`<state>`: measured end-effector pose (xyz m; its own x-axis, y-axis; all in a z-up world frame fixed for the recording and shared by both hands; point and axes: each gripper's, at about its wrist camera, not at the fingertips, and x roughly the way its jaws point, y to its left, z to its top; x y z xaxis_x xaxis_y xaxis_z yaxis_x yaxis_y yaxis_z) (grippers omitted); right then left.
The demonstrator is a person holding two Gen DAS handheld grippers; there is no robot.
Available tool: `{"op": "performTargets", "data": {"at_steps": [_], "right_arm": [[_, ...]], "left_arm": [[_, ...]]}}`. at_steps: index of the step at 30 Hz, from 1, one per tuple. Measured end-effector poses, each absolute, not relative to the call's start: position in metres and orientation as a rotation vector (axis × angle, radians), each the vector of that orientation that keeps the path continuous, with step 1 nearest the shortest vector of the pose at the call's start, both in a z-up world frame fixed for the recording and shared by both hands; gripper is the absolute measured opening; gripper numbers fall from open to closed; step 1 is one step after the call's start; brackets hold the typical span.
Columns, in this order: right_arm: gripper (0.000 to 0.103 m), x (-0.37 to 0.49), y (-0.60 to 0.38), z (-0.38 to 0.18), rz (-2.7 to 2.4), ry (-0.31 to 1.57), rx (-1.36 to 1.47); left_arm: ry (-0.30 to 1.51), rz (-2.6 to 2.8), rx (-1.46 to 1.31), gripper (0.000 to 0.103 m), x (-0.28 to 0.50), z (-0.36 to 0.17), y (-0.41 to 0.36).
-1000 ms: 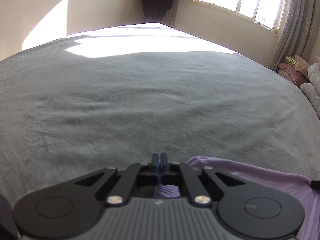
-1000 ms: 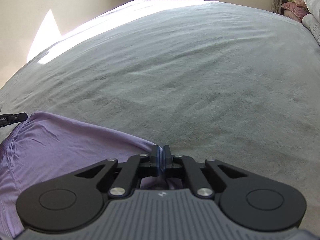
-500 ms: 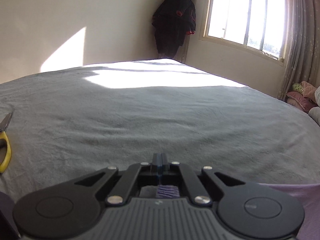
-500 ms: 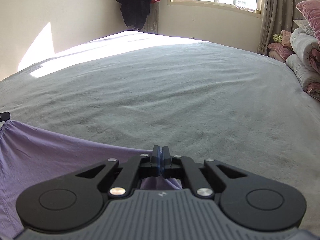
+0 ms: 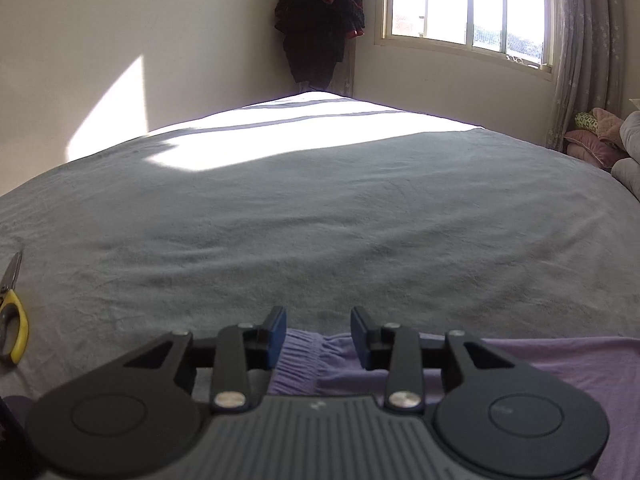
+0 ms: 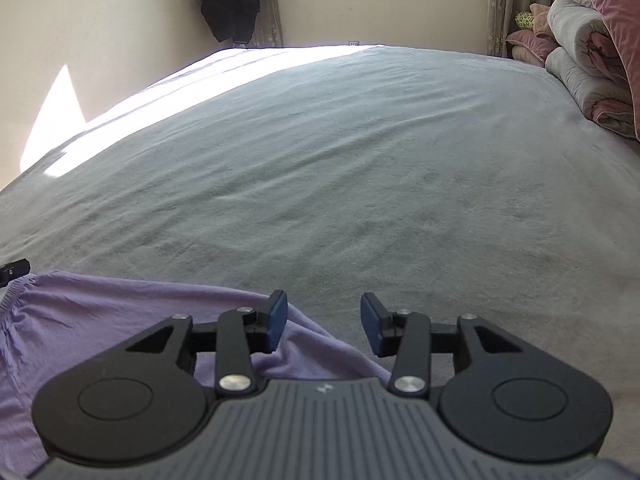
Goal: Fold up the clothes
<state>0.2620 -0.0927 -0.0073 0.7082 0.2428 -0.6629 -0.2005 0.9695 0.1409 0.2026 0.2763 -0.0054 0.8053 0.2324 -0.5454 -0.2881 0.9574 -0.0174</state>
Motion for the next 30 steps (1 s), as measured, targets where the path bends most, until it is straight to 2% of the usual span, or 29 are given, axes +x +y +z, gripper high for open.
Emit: {"op": "performTargets", "data": {"at_steps": [8,16,21,22,25,30], "right_arm": [[0.046,0.219,-0.174,0.009,0.175,0.8,0.197],[0.043,0.172,-0.216,0.002,0.172,0.879,0.233],[0.038,0.166,-0.225,-0.007,0.228,0.905,0.326],[0.032,0.167,-0.221,-0.009,0.234,0.907,0.321],[0.003,0.17,-0.211,-0.015,0.228,0.92,0.267],[0.002,0.166,-0.223,0.009,0.104,0.813,0.141]], "left_arm": [[0.607,0.014,-0.165,0.047,0.198,0.018,0.21],[0.664,-0.278,-0.123,0.049,0.192,0.009,0.127],[0.694,-0.399,-0.119,0.049,0.19,-0.002,0.085],[0.697,-0.419,-0.117,0.049,0.191,-0.003,0.077],[0.706,-0.464,-0.099,0.049,0.195,-0.009,0.056],[0.717,-0.472,-0.071,0.049,0.198,-0.017,0.045]]}}
